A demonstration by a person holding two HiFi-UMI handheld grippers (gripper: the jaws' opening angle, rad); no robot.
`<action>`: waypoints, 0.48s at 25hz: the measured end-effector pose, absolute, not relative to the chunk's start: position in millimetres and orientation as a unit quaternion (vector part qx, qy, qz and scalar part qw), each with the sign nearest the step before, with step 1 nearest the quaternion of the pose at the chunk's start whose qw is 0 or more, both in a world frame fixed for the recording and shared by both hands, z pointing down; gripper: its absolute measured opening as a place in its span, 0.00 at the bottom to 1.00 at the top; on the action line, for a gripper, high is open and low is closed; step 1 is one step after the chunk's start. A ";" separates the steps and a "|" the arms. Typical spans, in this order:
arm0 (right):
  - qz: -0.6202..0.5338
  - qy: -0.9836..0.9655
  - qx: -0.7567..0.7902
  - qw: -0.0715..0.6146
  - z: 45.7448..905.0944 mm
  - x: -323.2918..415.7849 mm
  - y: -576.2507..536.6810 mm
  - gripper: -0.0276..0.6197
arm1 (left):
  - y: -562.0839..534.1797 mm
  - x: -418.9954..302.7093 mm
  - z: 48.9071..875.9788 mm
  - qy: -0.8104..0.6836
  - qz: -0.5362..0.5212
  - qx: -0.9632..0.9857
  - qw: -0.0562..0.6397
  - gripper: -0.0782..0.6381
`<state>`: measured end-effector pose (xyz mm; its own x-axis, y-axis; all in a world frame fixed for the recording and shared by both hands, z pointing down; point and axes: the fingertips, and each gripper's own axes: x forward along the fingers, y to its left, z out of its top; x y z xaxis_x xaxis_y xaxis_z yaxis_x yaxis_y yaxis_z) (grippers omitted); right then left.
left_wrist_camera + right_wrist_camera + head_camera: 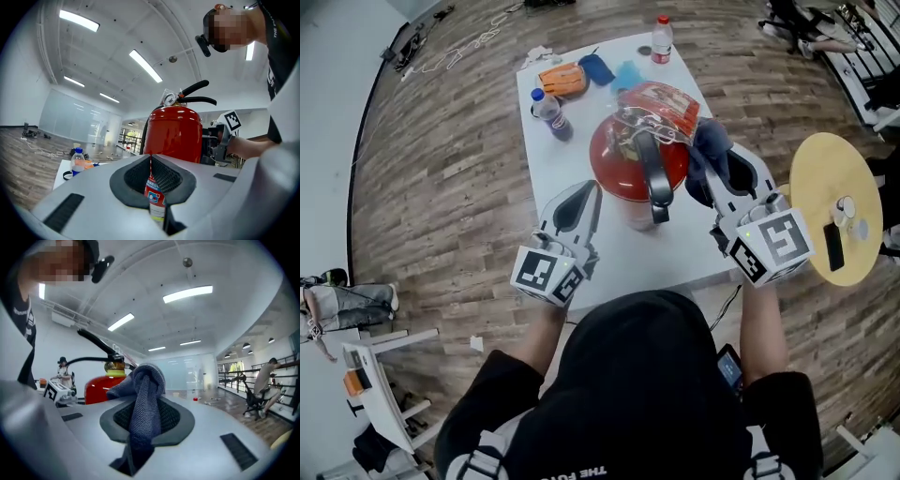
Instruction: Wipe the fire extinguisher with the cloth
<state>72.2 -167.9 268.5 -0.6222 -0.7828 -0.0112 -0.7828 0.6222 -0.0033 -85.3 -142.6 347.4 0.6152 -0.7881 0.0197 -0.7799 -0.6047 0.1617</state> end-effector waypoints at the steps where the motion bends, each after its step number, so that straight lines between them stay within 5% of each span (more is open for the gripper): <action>1: 0.005 0.897 -0.441 -0.008 271.7 71.1 -168.0 0.15 | -141.3 -86.8 347.3 -0.435 -0.029 0.896 0.077 0.15; 6: 0.079 0.902 -0.425 -0.011 251.6 46.9 -115.4 0.15 | -137.4 -98.9 348.0 -0.433 -0.034 0.897 0.087 0.15; 10: 0.187 0.887 -0.412 -0.097 228.7 22.3 -105.0 0.15 | -140.1 -98.1 348.5 -0.422 -0.038 0.902 0.086 0.15; 12: 0.151 0.883 -0.427 -0.121 233.8 31.6 -124.9 0.15 | -139.5 -96.1 349.3 -0.416 -0.038 0.905 0.086 0.15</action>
<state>31.6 -124.9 233.8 -0.6057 -0.7912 0.0846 -0.7183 0.5894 0.3697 -96.1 -139.5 349.3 0.6514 -0.7587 0.0022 -0.7455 -0.6395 0.1879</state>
